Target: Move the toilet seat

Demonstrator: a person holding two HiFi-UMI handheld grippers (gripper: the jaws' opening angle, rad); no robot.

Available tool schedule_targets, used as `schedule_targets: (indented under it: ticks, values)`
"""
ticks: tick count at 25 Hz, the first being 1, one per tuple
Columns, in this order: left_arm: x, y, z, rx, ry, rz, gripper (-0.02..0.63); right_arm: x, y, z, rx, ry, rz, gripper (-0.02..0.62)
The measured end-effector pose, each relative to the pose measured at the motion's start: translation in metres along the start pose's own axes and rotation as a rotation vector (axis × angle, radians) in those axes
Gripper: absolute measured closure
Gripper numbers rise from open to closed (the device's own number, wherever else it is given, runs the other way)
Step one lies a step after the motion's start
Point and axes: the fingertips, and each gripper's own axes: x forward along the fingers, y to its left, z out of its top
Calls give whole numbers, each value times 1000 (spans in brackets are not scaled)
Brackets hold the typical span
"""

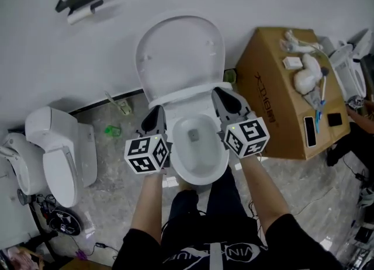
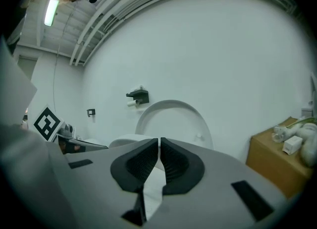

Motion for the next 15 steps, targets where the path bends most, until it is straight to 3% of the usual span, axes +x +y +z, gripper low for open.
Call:
schedule_targets:
  ticks: [15]
  values:
    - [54,32,44,-67,-42,173,600,72,-27,29,-80,28,175,586]
